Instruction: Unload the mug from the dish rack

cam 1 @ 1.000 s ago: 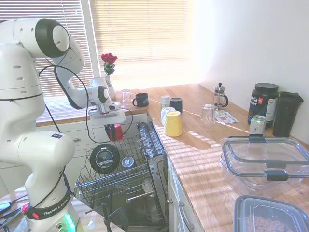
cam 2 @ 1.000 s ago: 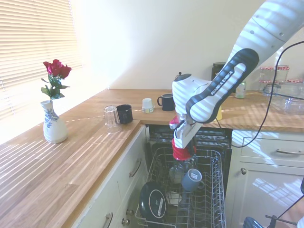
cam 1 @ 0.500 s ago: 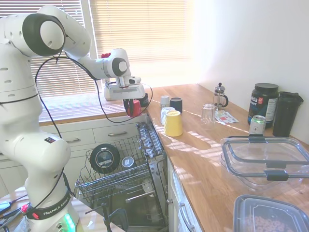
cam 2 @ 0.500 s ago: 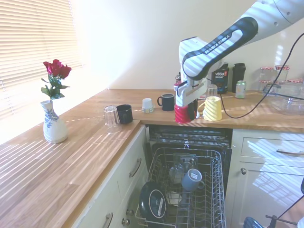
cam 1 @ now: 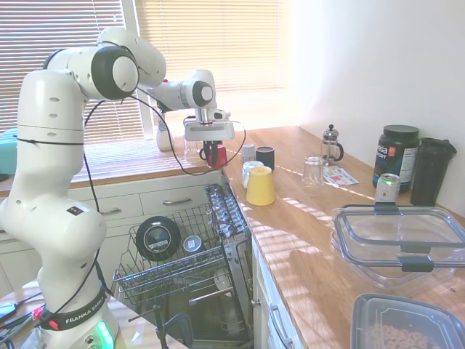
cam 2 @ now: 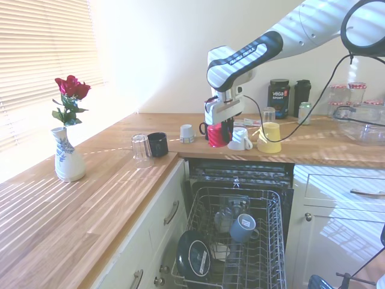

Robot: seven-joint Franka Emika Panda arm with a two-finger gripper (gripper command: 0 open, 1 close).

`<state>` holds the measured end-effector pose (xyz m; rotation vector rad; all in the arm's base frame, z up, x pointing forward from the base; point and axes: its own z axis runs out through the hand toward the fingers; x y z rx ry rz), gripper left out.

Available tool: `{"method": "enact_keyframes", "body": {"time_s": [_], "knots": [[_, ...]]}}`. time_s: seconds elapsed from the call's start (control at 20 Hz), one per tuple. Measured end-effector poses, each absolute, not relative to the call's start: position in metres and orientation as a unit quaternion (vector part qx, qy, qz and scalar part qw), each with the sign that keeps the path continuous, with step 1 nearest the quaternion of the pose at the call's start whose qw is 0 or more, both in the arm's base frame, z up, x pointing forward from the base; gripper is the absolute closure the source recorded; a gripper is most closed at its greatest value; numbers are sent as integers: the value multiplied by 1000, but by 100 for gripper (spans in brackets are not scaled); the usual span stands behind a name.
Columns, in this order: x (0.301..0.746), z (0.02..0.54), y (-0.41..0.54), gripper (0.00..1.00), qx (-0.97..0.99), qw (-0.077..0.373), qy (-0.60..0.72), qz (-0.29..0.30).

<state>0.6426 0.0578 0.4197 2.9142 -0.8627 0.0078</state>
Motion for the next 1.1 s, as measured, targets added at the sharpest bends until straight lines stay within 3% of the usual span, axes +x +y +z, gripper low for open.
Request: {"method": "enact_keyframes", "body": {"time_s": [0.7, 0.75, 1.1], "knots": [[698, 385, 32, 100, 956, 59, -287, -26], [701, 386, 29, 0, 955, 61, -288, -27], [724, 382, 22, 0, 952, 72, -296, -38]]}}
